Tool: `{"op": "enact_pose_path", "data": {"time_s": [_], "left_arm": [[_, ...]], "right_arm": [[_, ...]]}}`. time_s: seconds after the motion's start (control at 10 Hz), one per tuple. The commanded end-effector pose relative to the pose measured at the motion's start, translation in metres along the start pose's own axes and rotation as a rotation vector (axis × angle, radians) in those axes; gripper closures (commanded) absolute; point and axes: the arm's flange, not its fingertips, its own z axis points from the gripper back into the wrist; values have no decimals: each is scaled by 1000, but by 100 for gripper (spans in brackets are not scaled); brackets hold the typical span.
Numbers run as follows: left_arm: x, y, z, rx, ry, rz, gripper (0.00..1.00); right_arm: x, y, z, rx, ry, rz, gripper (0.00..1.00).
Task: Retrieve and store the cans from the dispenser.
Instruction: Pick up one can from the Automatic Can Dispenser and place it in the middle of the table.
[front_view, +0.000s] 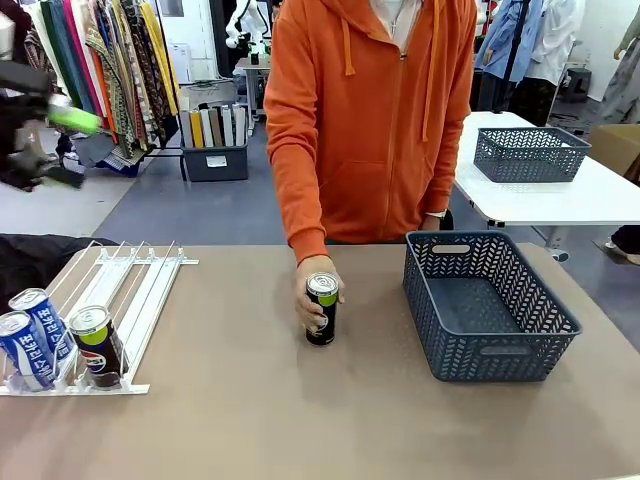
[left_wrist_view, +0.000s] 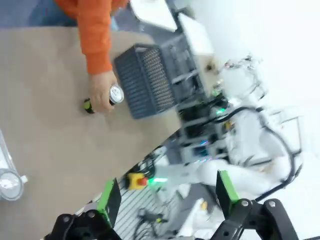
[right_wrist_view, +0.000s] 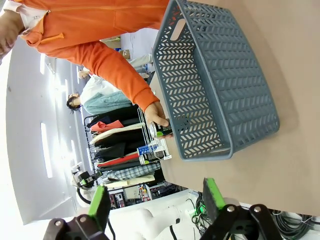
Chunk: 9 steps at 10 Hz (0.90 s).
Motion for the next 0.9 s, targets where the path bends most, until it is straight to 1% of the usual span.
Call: {"op": "enact_pose_path", "data": {"time_s": [0.0, 0.1, 0.2, 0.3, 0.8], "left_arm": [[-22, 43, 15, -166, -151, 114, 0], [-29, 58, 17, -202, -172, 148, 0], [-28, 66, 13, -181, -115, 169, 0], [-23, 51, 32, -154, -138, 136, 0], [-23, 51, 32, -154, -138, 136, 0]], "right_arm": [[0, 4, 4, -3, 8, -4, 0], [0, 4, 4, -3, 8, -4, 0], [0, 4, 4, -3, 8, -4, 0], [0, 4, 4, -3, 8, -4, 0], [0, 4, 4, -3, 8, -4, 0]]}}
